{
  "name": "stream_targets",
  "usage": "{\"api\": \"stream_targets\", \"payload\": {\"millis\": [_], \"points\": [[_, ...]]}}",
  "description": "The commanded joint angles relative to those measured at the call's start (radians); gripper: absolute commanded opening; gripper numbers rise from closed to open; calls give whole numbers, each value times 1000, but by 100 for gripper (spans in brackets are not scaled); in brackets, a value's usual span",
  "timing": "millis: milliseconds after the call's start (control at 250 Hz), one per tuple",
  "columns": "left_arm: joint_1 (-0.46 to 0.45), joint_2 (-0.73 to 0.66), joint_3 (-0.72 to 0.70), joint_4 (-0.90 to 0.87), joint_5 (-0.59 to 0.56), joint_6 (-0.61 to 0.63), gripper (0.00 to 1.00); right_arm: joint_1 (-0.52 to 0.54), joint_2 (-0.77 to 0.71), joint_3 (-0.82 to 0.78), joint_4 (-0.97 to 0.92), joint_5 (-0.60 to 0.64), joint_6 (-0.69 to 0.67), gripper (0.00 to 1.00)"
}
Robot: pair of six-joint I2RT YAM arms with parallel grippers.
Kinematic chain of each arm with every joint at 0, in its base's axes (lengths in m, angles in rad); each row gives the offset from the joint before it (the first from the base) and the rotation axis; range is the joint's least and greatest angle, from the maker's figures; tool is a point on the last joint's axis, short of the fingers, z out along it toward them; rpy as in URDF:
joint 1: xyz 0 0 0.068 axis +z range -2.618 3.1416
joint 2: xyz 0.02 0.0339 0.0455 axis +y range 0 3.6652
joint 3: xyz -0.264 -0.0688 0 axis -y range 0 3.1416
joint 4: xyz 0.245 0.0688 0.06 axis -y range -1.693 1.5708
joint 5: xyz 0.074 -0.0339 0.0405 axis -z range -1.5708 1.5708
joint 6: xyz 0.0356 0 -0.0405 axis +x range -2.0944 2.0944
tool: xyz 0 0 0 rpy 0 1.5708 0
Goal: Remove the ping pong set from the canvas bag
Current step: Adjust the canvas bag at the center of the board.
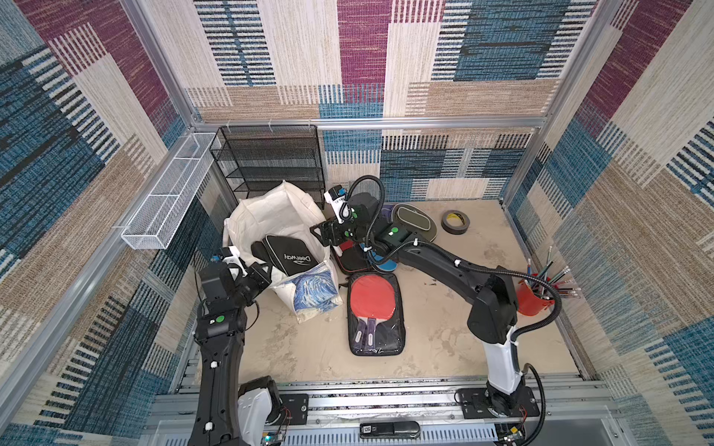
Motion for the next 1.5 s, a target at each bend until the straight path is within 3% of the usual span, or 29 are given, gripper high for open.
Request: {"api": "stream_targets", "payload": {"millis": [0,68,92,436,768,932,1036,1104,1244,1496], "points": [[0,-9,18,34,11,25,0,0,17,1,-28,-19,-9,60],[1,-11,22,17,-4,27,0,1,13,-15,-30,-18,-7,13],[1,-10,26,10,-12,29,0,1,8,-25,-30,-18,-6,0],[71,14,99,-38,-76,15,0,19,-203,-372,93,-85,75,0],[106,76,154,14,46,-5,0,80,-334,-578,182,-133,164,0],[106,61,125,15,157,24,0,82,-367,-579,189,-67,136,50],[106,23,112,-4,213,42,0,82,-386,-505,145,9,73,75],[104,-2,113,-26,242,57,0,82,-386,-441,118,54,29,86],[103,-53,96,-18,277,59,0,82,-352,-288,71,89,-48,92],[101,-67,75,54,344,32,0,92,-184,-14,-1,-54,-90,89]]}}
